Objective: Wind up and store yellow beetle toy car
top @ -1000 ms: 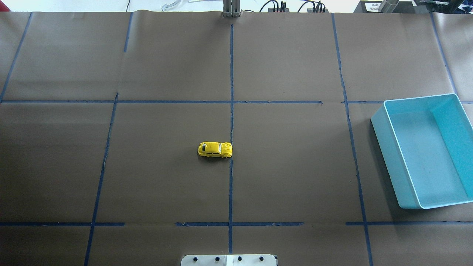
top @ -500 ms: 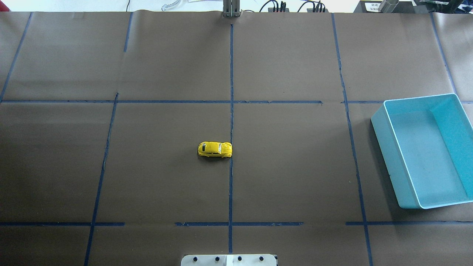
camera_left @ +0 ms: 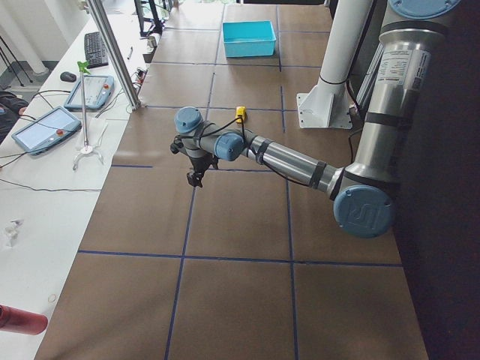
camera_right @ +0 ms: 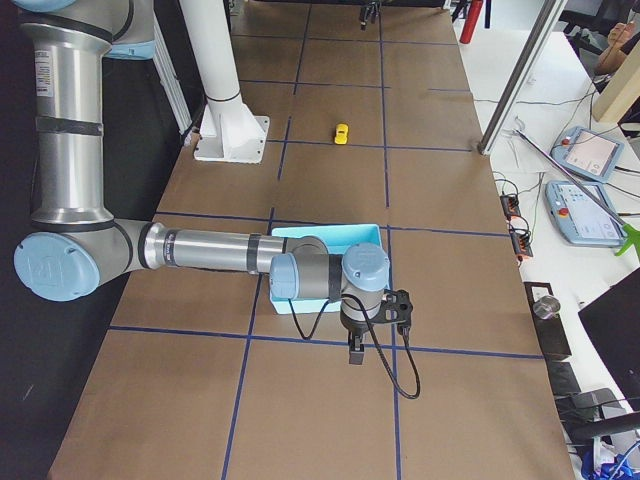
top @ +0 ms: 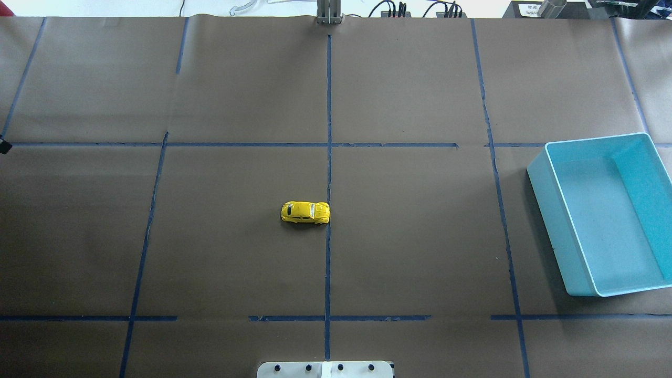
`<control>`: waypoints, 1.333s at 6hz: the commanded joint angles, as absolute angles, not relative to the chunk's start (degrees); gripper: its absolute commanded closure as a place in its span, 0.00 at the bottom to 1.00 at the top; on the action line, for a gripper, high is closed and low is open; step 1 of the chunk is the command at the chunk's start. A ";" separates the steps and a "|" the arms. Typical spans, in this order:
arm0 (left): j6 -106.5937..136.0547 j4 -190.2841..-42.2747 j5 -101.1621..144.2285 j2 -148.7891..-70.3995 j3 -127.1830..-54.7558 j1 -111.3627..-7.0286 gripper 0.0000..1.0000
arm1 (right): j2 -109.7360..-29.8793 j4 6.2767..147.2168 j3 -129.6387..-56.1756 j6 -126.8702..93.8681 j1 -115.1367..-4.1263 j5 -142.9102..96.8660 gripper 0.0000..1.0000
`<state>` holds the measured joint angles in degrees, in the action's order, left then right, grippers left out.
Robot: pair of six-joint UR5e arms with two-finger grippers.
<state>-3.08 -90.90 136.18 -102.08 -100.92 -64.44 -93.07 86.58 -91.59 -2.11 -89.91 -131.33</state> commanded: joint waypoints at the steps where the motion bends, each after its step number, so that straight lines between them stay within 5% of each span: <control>1: -3.08 -90.79 135.88 -109.21 -101.34 -56.81 0.00 | -93.08 86.57 -91.58 -2.11 -89.91 -131.40 0.00; 5: -3.08 -90.18 124.91 -124.40 -100.12 -38.53 0.00 | -93.08 86.57 -91.58 -2.11 -89.91 -131.31 0.00; 8: -3.51 -90.53 125.33 -143.89 -83.31 -33.07 0.00 | -93.08 86.57 -91.58 -2.11 -89.91 -131.22 0.00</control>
<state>-3.31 -90.65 125.19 -137.05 -89.78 -35.35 -93.07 86.57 -91.58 -2.11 -89.91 -131.28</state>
